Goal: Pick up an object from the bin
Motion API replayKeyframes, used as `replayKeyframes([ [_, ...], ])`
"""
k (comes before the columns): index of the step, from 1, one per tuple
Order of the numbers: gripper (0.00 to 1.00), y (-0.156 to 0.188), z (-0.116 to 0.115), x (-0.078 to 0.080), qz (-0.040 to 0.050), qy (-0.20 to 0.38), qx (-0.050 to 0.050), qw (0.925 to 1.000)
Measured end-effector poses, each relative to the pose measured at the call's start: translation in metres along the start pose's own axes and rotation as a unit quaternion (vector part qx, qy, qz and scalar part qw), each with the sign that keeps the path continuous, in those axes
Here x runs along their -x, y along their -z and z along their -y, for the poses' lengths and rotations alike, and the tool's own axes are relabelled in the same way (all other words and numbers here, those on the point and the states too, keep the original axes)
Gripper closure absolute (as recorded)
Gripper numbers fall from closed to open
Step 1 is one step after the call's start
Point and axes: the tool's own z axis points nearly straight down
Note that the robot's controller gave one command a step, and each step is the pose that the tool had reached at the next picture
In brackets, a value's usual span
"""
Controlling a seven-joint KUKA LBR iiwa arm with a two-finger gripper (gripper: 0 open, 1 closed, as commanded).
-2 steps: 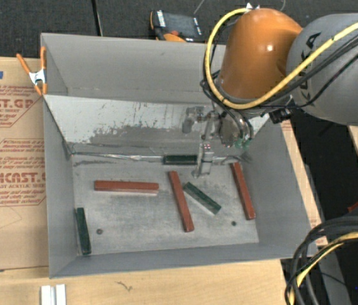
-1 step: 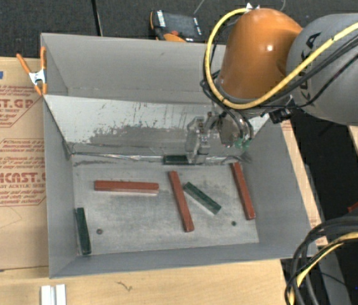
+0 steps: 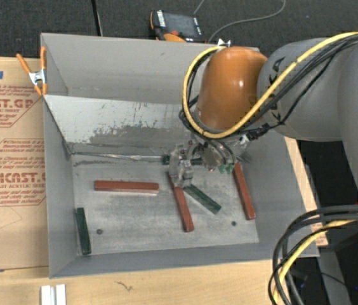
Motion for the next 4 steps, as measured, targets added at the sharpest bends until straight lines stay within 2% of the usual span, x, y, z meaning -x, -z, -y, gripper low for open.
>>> replayKeyframes([
  [1,0.0,0.002,0.0,0.001,0.0026,-0.001,0.0,1.0],
  [2,0.0,-0.096,-0.058,0.005,-0.0007,0.018,0.001,0.9998],
  [3,1.0,-0.091,-0.055,0.007,0.0031,0.016,0.0,0.9999],
  [4,1.0,0.097,-0.078,-0.005,0.0072,0.131,-0.001,0.9914],
])
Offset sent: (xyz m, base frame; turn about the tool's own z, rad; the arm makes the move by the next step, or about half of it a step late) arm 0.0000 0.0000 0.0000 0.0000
